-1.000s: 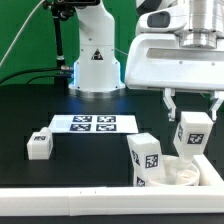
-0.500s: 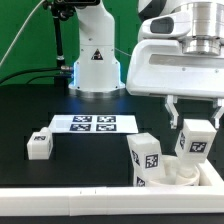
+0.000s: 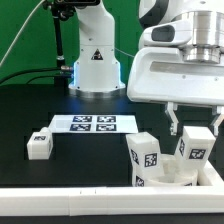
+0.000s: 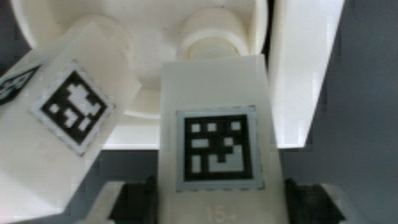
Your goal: Assemble stool
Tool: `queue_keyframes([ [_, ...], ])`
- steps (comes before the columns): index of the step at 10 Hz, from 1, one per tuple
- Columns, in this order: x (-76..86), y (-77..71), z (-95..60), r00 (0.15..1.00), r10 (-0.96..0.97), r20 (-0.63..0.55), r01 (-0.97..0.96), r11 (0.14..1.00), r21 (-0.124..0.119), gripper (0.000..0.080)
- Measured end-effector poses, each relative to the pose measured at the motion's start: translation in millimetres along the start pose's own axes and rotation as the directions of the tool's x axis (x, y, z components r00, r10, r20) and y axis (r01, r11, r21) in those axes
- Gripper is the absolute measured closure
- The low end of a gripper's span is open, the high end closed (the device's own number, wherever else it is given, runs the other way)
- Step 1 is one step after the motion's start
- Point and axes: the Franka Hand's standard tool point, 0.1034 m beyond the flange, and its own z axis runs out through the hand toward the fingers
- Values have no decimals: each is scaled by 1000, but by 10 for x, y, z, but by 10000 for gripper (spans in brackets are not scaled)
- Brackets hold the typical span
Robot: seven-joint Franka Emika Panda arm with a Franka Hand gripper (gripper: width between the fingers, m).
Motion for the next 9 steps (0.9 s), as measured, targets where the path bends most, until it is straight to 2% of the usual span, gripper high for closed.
queue_keyframes([
  [2,-2,-43,30,1000,-9,-29,9,1000,9,461],
  [8,-16,-33,26,998,-25,-49,26,1000,14,461],
  [9,-14,-28,26,999,-21,-49,21,1000,14,332],
])
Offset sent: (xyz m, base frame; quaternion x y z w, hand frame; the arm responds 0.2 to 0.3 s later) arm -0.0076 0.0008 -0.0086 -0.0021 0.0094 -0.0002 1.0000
